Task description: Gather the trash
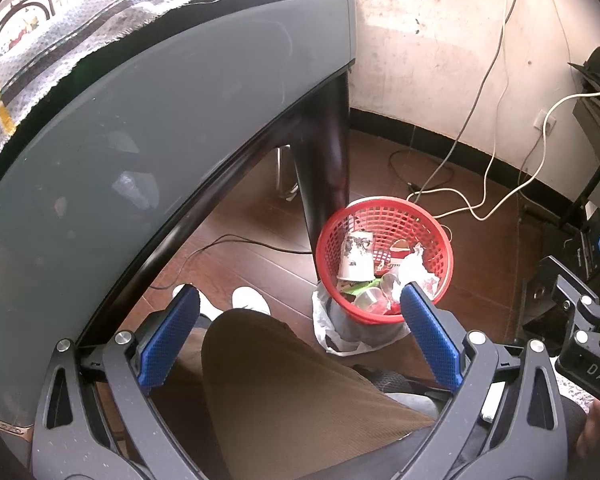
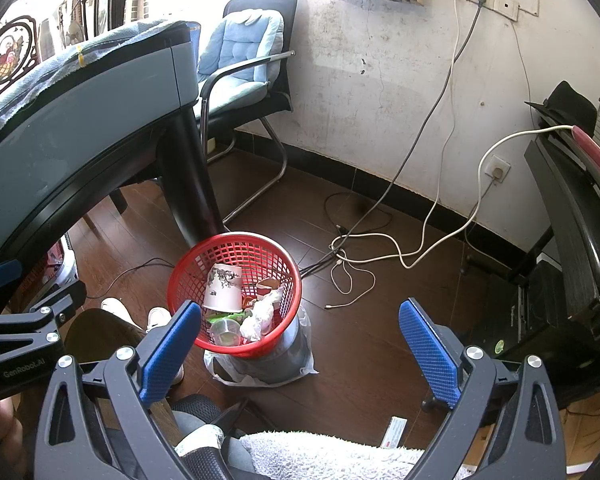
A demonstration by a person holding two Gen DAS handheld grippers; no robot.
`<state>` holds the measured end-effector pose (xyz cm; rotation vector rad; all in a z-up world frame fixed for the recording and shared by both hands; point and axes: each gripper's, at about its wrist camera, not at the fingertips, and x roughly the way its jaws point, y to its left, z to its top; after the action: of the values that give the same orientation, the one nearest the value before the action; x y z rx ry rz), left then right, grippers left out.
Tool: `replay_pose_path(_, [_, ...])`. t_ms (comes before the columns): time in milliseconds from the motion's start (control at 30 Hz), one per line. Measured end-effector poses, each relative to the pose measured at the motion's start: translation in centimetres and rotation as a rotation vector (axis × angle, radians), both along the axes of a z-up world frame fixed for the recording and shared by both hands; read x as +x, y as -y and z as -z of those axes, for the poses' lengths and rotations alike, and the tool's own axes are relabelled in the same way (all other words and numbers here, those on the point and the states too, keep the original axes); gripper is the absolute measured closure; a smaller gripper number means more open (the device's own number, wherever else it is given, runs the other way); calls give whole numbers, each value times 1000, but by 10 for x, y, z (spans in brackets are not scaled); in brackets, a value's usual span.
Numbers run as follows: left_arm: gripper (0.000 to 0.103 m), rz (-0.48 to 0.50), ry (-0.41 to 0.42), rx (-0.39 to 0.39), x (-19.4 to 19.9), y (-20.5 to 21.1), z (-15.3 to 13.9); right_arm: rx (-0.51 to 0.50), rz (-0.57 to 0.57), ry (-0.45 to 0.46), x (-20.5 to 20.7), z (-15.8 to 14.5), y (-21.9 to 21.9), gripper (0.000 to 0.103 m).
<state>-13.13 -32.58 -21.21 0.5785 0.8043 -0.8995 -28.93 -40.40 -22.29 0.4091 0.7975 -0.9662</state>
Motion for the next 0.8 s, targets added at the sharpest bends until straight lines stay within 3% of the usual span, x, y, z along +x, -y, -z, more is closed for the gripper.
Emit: replay_pose_path(800, [7,-1,1,1,1,-1,1,1,0,-1,0,0,0,6])
